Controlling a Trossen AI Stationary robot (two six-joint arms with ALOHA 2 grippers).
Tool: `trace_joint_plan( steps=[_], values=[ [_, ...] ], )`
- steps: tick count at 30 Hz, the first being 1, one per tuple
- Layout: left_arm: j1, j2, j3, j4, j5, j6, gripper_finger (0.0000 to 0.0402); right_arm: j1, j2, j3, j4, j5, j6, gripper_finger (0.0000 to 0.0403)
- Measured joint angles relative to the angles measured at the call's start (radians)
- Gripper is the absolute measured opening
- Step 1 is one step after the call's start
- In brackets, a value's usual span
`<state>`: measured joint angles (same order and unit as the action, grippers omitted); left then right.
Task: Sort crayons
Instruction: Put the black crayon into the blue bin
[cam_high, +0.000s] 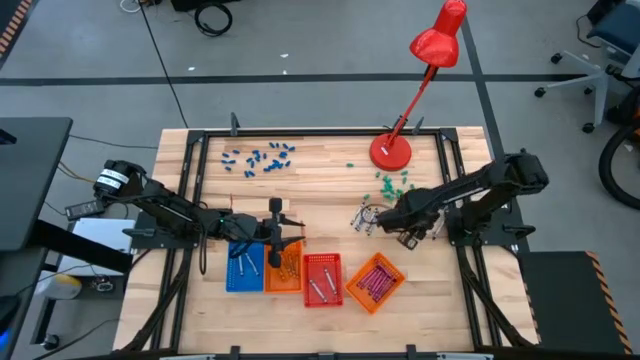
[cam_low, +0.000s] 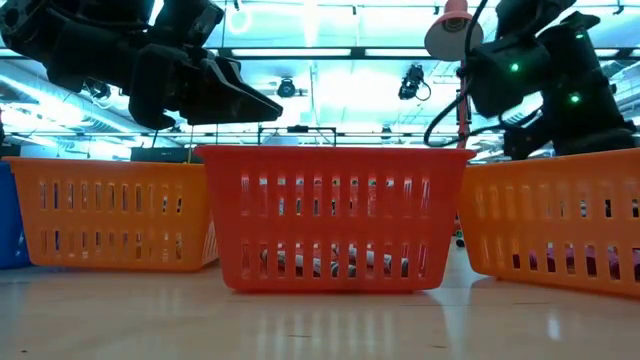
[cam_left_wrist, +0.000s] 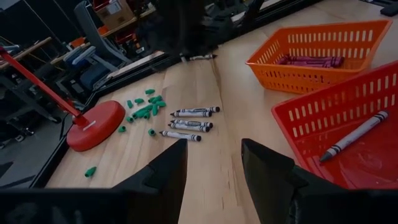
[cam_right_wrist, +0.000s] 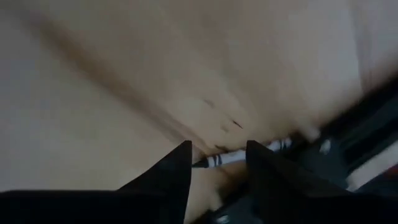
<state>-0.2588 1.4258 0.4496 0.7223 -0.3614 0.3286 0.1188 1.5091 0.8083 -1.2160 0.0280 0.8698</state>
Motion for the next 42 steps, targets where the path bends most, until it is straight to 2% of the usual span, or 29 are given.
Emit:
trace_joint_plan(
  steps=[7, 10, 21, 27, 30, 32, 36, 42],
  values=[
    [-0.003, 0.000, 0.000, -0.001, 0.000, -0.005, 0.0164, -0.036, -0.165, -0.047, -0.005, -0.021, 0.493, 0.0148],
    [-0.003, 0.000, 0.000, -0.001, 0.000, -0.005, 0.0164, -0.022, -0.206, -0.070, -0.007, -0.017, 0.634, 0.0150],
    [-0.003, 0.000, -0.001, -0.001, 0.000, -0.004, 0.0164, 0.066, -0.183, -0.104, 0.018, 0.009, 0.818, 0.0150],
    [-0.003, 0.000, -0.001, -0.050, 0.000, 0.000, 0.0164, 0.126, -0.145, -0.107, 0.108, -0.095, 0.906, 0.0144],
    [-0.003, 0.000, -0.001, -0.085, 0.000, 0.000, 0.0164, 0.155, -0.135, -0.122, 0.154, -0.100, 0.943, 0.0141],
    [-0.003, 0.000, -0.001, -0.104, 0.000, -0.002, 0.0164, 0.173, -0.134, -0.127, 0.192, -0.021, 1.002, 0.0140],
    [-0.010, 0.000, -0.001, -0.152, -0.001, -0.033, 0.0164, 0.217, -0.134, -0.127, 0.284, 0.220, 1.069, 0.0137],
    [-0.048, 0.000, -0.001, -0.165, 0.000, -0.040, 0.0164, 0.275, -0.134, -0.153, 0.383, 0.458, 1.142, 0.0120]
  ],
)
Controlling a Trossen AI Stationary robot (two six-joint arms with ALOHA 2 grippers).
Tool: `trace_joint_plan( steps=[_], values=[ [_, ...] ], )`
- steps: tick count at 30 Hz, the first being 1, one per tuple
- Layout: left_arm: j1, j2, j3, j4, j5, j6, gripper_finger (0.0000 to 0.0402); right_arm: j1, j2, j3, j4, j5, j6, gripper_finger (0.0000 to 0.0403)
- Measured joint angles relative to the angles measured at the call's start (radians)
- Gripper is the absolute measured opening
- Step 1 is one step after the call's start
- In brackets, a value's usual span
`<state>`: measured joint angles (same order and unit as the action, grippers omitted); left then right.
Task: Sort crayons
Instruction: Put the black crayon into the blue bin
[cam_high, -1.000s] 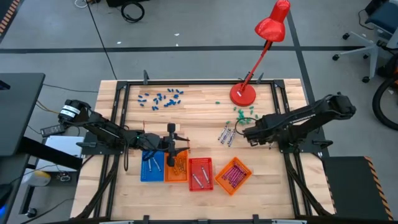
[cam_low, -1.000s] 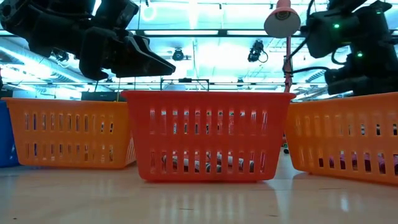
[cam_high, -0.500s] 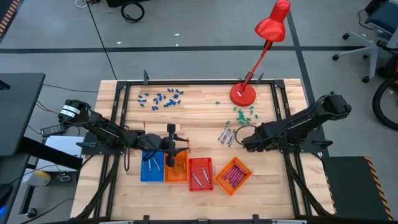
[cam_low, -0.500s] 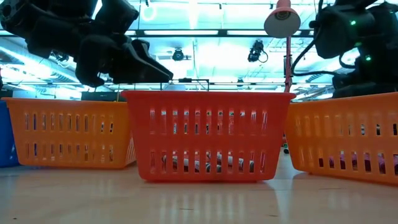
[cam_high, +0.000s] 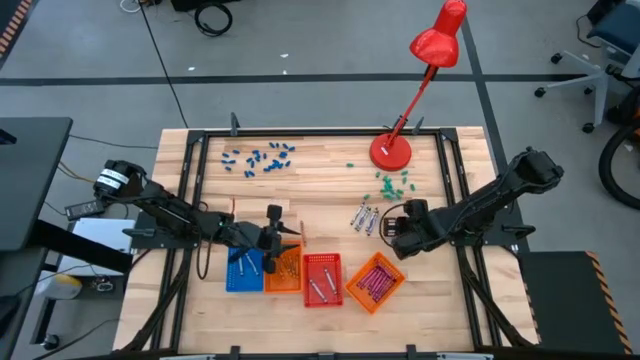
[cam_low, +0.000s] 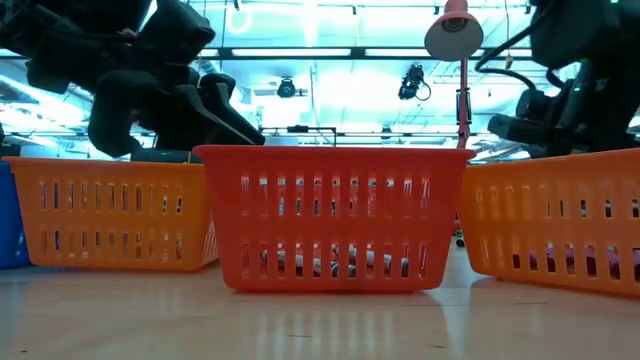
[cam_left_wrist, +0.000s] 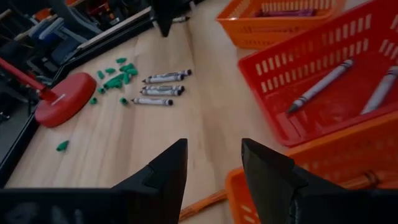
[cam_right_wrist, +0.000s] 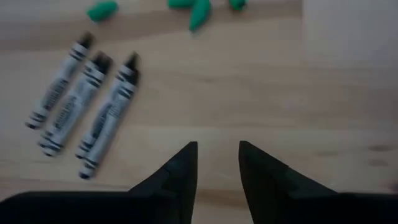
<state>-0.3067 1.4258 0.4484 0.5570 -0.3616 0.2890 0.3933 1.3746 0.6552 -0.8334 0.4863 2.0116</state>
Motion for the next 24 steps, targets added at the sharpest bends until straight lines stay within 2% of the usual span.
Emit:
trace_joint_plan(
  steps=[3, 7, 11, 15, 18, 24],
  values=[
    [-0.018, 0.000, 0.000, 0.000, 0.000, 0.000, 0.0164, 0.018, 0.000, -0.046, 0.049, 0.063, 0.043, 0.0108],
    [-0.036, 0.000, 0.000, 0.000, 0.000, -0.004, 0.0164, 0.031, -0.004, -0.099, 0.065, 0.045, 0.088, 0.0096],
    [-0.040, 0.000, 0.000, 0.000, 0.000, -0.011, 0.0164, 0.022, -0.020, -0.107, 0.043, -0.115, 0.097, 0.0092],
    [-0.040, 0.000, 0.000, -0.001, 0.000, -0.012, 0.0164, 0.007, -0.021, -0.066, -0.070, -0.306, 0.123, 0.0092],
    [-0.040, 0.000, 0.000, -0.001, 0.000, -0.013, 0.0164, -0.010, -0.019, -0.026, -0.191, -0.372, 0.116, 0.0090],
    [-0.040, 0.000, 0.000, -0.001, 0.000, -0.013, 0.0164, -0.090, -0.019, 0.024, -0.315, -0.499, -0.060, 0.0083]
  ],
)
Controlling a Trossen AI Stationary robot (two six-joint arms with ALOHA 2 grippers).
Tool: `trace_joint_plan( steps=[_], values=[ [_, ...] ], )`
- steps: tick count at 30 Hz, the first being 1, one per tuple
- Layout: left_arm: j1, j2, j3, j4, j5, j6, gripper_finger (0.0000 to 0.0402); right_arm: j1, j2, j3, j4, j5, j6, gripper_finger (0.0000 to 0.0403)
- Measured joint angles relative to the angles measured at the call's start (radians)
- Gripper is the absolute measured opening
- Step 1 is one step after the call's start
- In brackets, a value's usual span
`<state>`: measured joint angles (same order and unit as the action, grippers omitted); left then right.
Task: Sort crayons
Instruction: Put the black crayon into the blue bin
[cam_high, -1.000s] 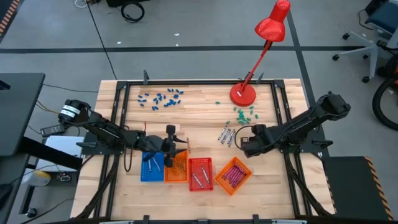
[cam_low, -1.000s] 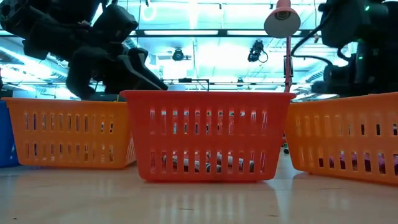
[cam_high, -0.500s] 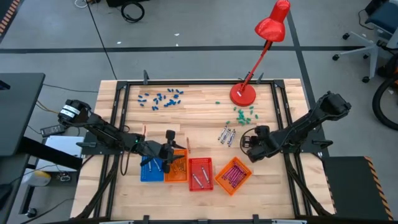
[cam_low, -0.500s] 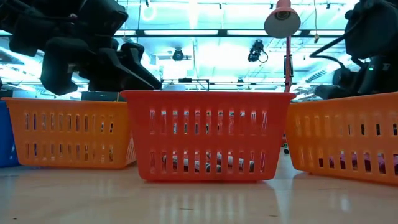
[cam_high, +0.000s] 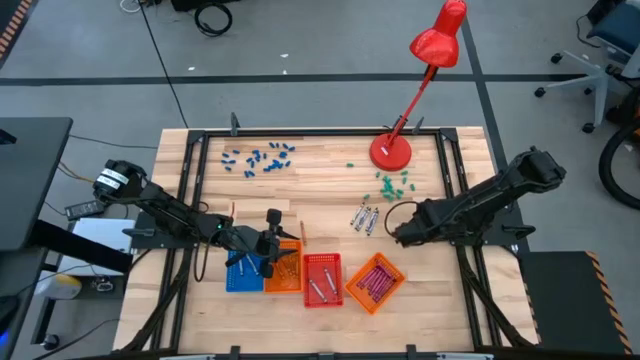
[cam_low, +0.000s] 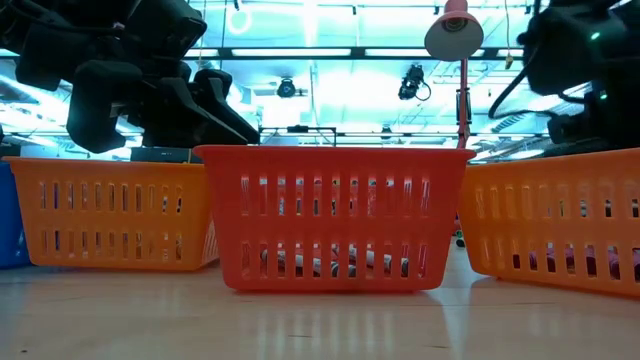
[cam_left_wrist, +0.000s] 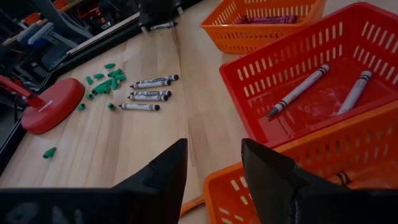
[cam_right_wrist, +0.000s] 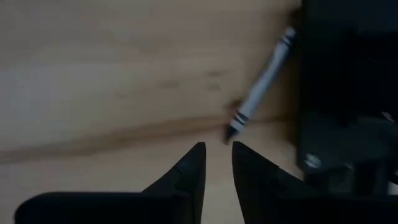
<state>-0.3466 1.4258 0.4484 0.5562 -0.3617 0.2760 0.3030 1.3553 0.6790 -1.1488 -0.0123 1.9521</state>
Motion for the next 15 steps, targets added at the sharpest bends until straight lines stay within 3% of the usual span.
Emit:
trace_joint_plan(
  steps=[5, 15],
  values=[
    [0.000, 0.000, 0.000, 0.000, 0.000, -0.004, 0.0164, -0.071, 0.026, -0.007, 0.009, -0.121, -0.115, 0.0077],
    [0.000, 0.000, 0.000, -0.016, 0.000, -0.006, 0.0164, -0.181, 0.167, -0.007, 0.004, -0.211, -0.253, 0.0076]
  ],
)
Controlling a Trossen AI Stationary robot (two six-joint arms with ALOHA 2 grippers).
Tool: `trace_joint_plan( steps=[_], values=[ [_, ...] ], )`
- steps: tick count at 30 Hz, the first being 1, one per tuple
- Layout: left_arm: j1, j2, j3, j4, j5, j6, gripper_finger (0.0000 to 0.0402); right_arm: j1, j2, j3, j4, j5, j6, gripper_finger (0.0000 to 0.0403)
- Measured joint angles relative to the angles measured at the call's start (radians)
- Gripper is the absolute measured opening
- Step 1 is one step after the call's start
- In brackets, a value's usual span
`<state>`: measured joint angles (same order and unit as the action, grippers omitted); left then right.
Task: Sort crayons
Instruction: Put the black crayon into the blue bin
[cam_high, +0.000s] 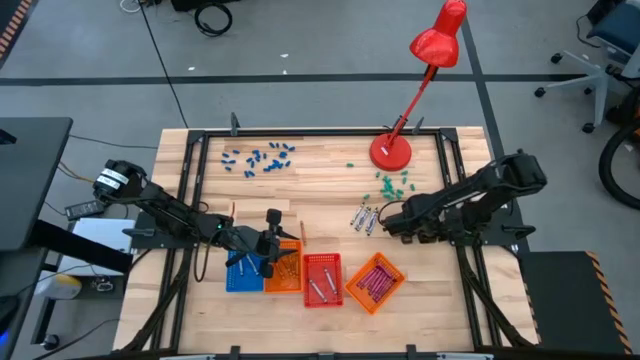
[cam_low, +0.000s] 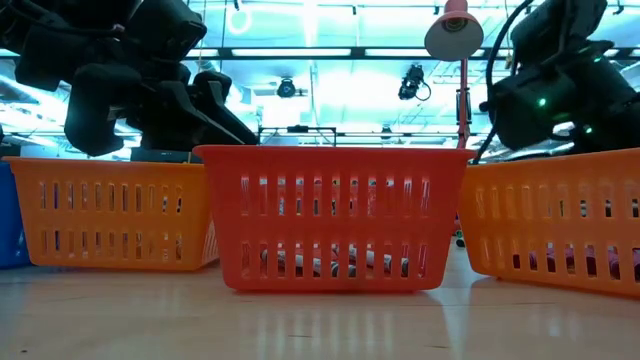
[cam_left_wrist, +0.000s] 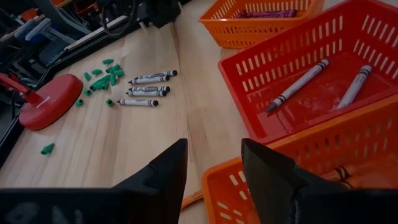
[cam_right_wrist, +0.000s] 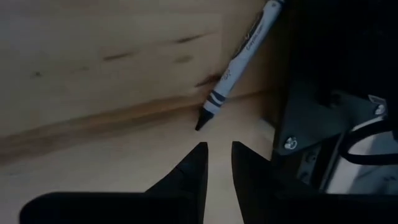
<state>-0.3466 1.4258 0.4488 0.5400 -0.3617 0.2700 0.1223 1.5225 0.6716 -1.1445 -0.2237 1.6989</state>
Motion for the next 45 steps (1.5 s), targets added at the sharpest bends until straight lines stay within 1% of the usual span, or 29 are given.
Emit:
trace_joint_plan(
  steps=[5, 9, 15, 21, 24, 27, 30, 33, 35, 37, 41, 45],
  values=[
    [0.000, 0.000, 0.000, -0.005, 0.000, 0.003, 0.0164, -0.014, 0.003, 0.000, -0.005, -0.022, -0.038, 0.0073],
    [0.000, 0.000, 0.000, -0.008, 0.000, 0.003, 0.0164, -0.035, 0.012, 0.000, -0.007, -0.032, -0.050, 0.0053],
    [0.000, 0.000, 0.000, -0.013, 0.000, 0.003, 0.0164, -0.059, 0.087, 0.000, -0.008, -0.040, -0.080, 0.0021],
    [0.000, 0.000, 0.000, -0.013, 0.000, 0.003, 0.0164, -0.090, 0.164, 0.000, -0.011, -0.034, -0.155, 0.0016],
    [0.000, 0.000, 0.000, -0.013, 0.000, 0.003, 0.0164, -0.107, 0.179, 0.005, 0.006, 0.019, -0.193, 0.0017],
    [0.000, 0.000, 0.000, -0.013, 0.000, 0.004, 0.0164, -0.117, 0.173, 0.025, 0.017, 0.096, -0.203, 0.0015],
    [0.000, 0.000, 0.000, -0.012, 0.000, 0.006, 0.0164, -0.125, 0.171, 0.067, 0.022, 0.176, -0.264, 0.0011],
    [0.000, 0.000, 0.000, -0.012, 0.000, 0.006, 0.0164, -0.121, 0.171, 0.130, 0.025, 0.315, -0.402, 0.0009],
    [0.000, 0.000, 0.000, -0.012, 0.000, 0.006, 0.0164, -0.109, 0.171, 0.184, -0.004, 0.406, -0.507, 0.0009],
    [0.000, 0.000, 0.000, -0.012, 0.000, 0.006, 0.0164, -0.100, 0.171, 0.236, -0.044, 0.469, -0.619, 0.0010],
    [0.000, 0.000, 0.000, -0.012, 0.000, 0.005, 0.0164, -0.106, 0.171, 0.305, -0.136, 0.483, -0.694, 0.0018],
    [-0.008, 0.000, 0.000, -0.012, 0.000, 0.001, 0.0164, -0.172, 0.171, 0.290, -0.170, 0.419, -0.726, 0.0050]
  ],
)
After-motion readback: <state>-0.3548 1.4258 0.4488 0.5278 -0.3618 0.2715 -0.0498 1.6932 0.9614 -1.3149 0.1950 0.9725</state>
